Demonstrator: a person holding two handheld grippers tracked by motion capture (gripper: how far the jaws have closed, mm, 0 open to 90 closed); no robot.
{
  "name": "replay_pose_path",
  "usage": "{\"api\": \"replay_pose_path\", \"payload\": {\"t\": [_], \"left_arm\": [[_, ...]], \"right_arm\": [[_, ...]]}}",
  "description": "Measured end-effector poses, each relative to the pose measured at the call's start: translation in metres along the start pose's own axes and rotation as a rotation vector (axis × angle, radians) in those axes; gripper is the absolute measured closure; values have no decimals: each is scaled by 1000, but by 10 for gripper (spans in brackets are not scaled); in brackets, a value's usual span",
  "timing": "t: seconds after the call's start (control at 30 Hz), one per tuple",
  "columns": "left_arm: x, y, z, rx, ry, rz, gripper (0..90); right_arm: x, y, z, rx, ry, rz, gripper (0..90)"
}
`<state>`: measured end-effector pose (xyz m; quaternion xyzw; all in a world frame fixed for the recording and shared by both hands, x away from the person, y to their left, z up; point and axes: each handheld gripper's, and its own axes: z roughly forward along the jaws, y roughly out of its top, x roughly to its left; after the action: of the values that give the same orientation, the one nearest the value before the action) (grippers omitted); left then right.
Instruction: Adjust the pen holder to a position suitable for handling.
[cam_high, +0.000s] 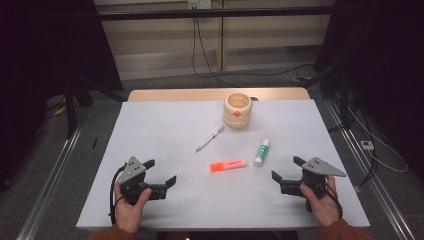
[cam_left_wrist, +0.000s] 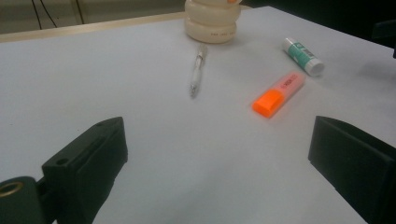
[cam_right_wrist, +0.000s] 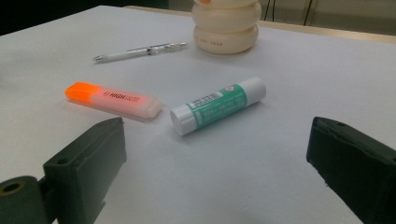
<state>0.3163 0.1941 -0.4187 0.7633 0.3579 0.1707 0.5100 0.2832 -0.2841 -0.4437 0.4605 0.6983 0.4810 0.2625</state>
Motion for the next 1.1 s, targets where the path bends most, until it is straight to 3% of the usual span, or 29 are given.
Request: {"api": "replay_pose_path", "payload": {"t": [0.5, 0.73, 1.1], "left_arm": [[1, 0, 1, 10, -1, -7, 44], [1, -1, 1, 15, 1, -7, 44], [-1, -2, -1, 19, -2, -9, 45]], "right_arm": [[-4, 1, 0, 23, 10, 10, 44], [-8, 10, 2, 39, 52, -3, 42], [-19, 26, 10, 52, 27, -9, 57]]}}
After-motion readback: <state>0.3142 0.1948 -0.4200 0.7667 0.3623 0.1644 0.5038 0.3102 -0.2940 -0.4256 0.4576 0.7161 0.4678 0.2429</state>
